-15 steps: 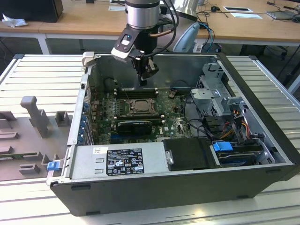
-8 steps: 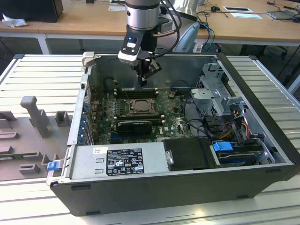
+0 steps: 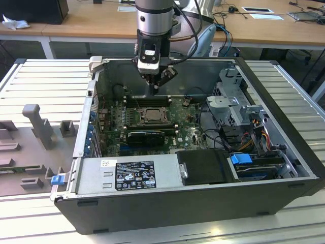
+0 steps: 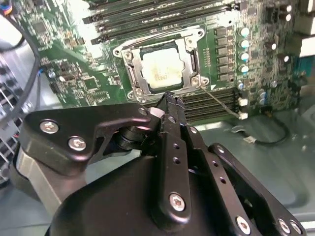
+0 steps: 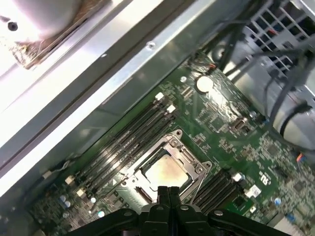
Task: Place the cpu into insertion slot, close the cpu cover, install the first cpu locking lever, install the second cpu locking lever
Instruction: 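Install the first cpu locking lever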
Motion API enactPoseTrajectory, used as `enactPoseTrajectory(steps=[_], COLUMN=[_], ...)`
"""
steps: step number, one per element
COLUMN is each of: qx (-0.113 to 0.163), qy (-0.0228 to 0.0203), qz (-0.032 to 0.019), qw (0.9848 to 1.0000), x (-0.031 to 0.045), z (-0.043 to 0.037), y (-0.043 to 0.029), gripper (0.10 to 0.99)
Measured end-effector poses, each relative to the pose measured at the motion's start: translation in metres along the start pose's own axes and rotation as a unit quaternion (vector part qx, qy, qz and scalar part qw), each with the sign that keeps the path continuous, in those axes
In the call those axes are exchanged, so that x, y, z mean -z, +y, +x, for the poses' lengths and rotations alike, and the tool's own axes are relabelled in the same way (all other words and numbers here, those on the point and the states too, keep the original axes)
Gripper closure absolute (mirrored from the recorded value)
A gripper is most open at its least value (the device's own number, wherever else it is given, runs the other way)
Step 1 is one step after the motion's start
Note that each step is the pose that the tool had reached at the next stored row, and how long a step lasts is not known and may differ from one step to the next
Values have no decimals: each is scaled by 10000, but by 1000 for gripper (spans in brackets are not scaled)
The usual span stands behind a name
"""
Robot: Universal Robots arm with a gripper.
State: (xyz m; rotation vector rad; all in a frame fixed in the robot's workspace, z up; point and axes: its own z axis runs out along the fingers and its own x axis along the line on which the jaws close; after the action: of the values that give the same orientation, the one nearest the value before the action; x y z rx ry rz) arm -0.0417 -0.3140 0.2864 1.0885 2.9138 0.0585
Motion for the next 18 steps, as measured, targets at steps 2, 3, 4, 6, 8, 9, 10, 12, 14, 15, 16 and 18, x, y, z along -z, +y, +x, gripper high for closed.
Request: enactPoseTrajectory(steps=[2, 3, 4, 6, 8, 9, 10, 12, 14, 15, 16, 18], qx=[188, 299, 391, 612, 915, 997, 1200, 1397, 1602, 1771, 1893, 2146], qy=[9, 14, 18, 28, 42, 46, 55, 64, 74, 81, 87, 99], qz=[-3, -4, -6, -9, -14, -16, -19, -22, -24, -27, -28, -33], qw=[9998, 9996, 9992, 9981, 9958, 9950, 9928, 9902, 9871, 9842, 9819, 9766], x=[-6, -9, -11, -15, -22, -24, -30, -37, -42, -46, -49, -54], z=[0, 0, 0, 0, 0, 1, 1, 1, 1, 1, 1, 1], y=[-1, -1, -1, -1, -1, -1, -1, -2, -2, -2, -2, -3], gripper=[980, 980, 980, 980, 980, 980, 980, 980, 980, 980, 980, 980])
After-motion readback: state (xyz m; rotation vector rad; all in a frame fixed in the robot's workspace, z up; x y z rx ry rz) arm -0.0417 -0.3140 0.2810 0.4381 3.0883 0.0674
